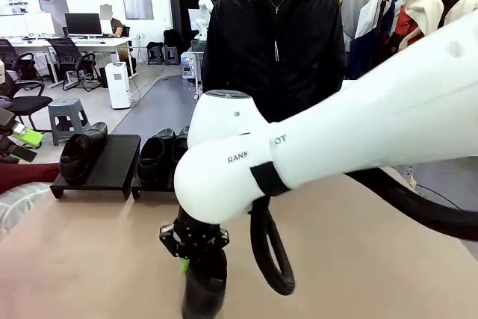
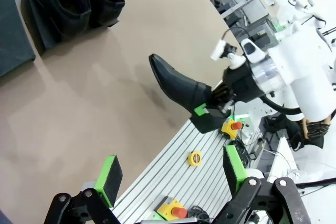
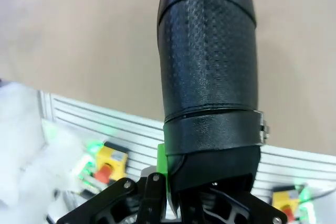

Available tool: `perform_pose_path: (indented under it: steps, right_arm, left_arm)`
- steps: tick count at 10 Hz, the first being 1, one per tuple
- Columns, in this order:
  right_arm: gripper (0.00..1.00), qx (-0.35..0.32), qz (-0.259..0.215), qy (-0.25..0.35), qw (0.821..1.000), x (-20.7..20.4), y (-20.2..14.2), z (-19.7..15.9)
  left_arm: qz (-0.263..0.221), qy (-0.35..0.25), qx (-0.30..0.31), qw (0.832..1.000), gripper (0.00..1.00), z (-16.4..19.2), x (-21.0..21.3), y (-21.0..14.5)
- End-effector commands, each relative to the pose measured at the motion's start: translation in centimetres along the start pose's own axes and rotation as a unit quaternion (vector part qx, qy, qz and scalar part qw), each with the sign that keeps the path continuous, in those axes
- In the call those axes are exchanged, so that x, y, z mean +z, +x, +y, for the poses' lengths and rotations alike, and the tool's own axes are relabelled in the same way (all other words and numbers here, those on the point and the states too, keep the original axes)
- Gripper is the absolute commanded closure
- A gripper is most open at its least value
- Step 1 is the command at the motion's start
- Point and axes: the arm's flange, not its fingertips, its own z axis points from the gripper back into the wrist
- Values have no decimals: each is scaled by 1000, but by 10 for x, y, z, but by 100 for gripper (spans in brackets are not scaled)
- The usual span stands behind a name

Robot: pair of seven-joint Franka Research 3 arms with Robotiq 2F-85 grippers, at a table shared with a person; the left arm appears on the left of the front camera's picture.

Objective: Organize the shoes by placing them on the stand.
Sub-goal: Pick up one Shoe and place it in the middle of the table.

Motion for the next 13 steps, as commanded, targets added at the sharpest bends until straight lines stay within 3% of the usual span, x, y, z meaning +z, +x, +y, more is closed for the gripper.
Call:
perform_pose_path:
  steps: [1, 2, 7, 8, 9, 10, 13]
  right_arm:
    - [100, -76, -15, 29, 997, -5, 32, 16]
    - [100, -84, 8, 39, 996, -11, 42, 15]
    - [100, -55, -16, 24, 998, -20, 56, 7]
    - [71, -48, -12, 25, 998, -20, 55, 7]
    - [13, -37, -28, 15, 999, -18, 53, 6]
    - [0, -40, -37, 20, 998, -11, 51, 3]
    - [0, -24, -55, 46, 997, 25, 34, -15]
  left_arm:
    - [4, -2, -11, 1000, 0, 2, 2, -2]
    - [4, -2, -11, 1000, 0, 2, 2, -2]
    - [4, -2, -11, 1000, 0, 2, 2, -2]
    - [4, -2, -11, 1000, 0, 2, 2, -2]
    - [4, -2, -11, 1000, 0, 2, 2, -2]
    - [4, -2, -11, 1000, 0, 2, 2, -2]
    - [4, -2, -11, 1000, 0, 2, 2, -2]
